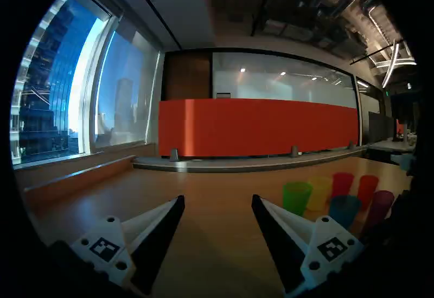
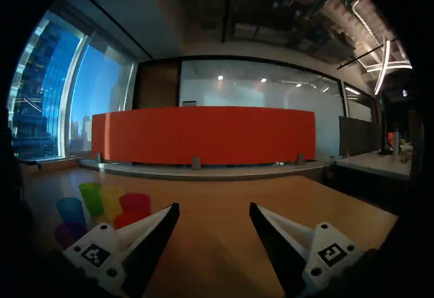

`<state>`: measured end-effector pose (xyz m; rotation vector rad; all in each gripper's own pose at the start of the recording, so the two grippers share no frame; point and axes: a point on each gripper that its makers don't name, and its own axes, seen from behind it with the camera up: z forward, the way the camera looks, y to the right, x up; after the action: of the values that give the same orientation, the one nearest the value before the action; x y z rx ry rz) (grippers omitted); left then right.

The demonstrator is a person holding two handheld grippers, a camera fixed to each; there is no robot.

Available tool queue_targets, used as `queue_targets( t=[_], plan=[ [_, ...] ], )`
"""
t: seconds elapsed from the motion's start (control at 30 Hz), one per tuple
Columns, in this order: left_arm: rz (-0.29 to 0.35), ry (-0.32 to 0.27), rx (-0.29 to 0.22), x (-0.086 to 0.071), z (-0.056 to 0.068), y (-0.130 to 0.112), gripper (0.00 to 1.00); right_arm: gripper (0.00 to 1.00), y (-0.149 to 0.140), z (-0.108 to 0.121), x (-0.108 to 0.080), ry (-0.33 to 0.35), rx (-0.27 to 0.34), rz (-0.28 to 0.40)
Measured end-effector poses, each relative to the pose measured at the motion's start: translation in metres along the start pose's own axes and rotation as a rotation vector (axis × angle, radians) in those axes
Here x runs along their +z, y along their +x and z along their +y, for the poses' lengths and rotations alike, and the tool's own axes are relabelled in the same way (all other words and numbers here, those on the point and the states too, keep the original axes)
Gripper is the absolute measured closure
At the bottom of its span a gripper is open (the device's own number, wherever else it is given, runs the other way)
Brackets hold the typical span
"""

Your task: Pour water

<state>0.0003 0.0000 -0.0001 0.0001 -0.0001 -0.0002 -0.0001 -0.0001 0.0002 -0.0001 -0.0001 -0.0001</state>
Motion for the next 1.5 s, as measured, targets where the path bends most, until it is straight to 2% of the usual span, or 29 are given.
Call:
queue_targets(
  t=[0.87, 1.1, 1.3, 1.5],
  plan=[
    [0.002, 0.001, -0.001, -0.001, 0.000, 0.001, 0.08, 0.00, -0.001, -0.004, 0.000, 0.018, -0.003, 0.001],
    [-0.014, 0.005, -0.005, -0.002, -0.001, 0.001, 0.08, 0.00, 0.006, -0.007, -0.001, 0.026, -0.026, -0.011],
    [-0.010, -0.027, -0.011, -0.003, 0.009, 0.024, 0.08, 0.00, 0.033, -0.014, -0.004, 0.053, -0.045, 0.000],
    [0.014, -0.088, -0.024, -0.001, 0.023, 0.067, 0.08, 0.00, 0.068, -0.025, -0.005, 0.095, -0.050, 0.002]
  ],
)
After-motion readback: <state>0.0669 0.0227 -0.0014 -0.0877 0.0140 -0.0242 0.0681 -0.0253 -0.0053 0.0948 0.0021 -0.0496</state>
